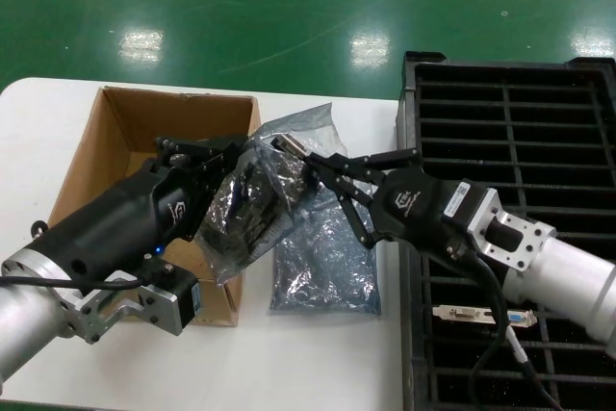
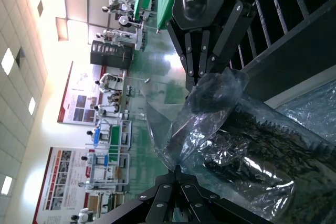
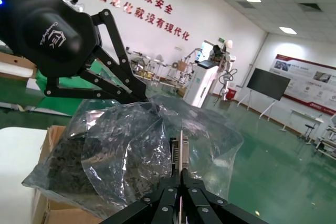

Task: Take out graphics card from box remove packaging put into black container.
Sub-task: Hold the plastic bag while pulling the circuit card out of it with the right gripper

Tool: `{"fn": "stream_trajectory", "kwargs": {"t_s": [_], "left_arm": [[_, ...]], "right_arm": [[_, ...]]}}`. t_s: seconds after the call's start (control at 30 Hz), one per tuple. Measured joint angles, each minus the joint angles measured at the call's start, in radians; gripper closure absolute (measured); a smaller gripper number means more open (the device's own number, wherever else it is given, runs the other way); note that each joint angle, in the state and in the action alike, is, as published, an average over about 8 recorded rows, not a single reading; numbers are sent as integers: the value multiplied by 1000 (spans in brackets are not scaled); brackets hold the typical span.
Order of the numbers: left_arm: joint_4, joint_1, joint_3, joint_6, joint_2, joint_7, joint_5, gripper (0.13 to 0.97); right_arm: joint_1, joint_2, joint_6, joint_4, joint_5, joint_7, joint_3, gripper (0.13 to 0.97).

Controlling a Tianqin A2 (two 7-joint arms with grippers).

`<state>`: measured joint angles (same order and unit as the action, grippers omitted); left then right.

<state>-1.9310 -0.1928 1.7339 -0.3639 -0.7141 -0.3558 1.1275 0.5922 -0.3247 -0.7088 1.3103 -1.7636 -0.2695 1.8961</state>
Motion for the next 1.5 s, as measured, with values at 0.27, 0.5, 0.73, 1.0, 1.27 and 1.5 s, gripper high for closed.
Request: {"fn": "stream_trajectory", "kwargs": {"t_s": [0.27,0.5,0.73,1.0,1.27,1.5], "left_arm": [[0,0,0,0,0,0,0,958],[0,0,0,0,0,0,0,958],[0,0,0,0,0,0,0,958],[0,0,0,0,0,0,0,958],[0,0,0,0,0,0,0,958],[0,0,0,0,0,0,0,958]], "right_arm": [[-34,-25,-11,52,-15,49,4,957],[-46,-62,-45,93,-35,99,6,949],[-24,-94,-77,107,-55,143,-1,926],[44,-103,-112,44,-59,165,3,851],[53,-105,-134,7,-53,138,10,756],[39,-109,-136,10,-51,130,9,685]]}}
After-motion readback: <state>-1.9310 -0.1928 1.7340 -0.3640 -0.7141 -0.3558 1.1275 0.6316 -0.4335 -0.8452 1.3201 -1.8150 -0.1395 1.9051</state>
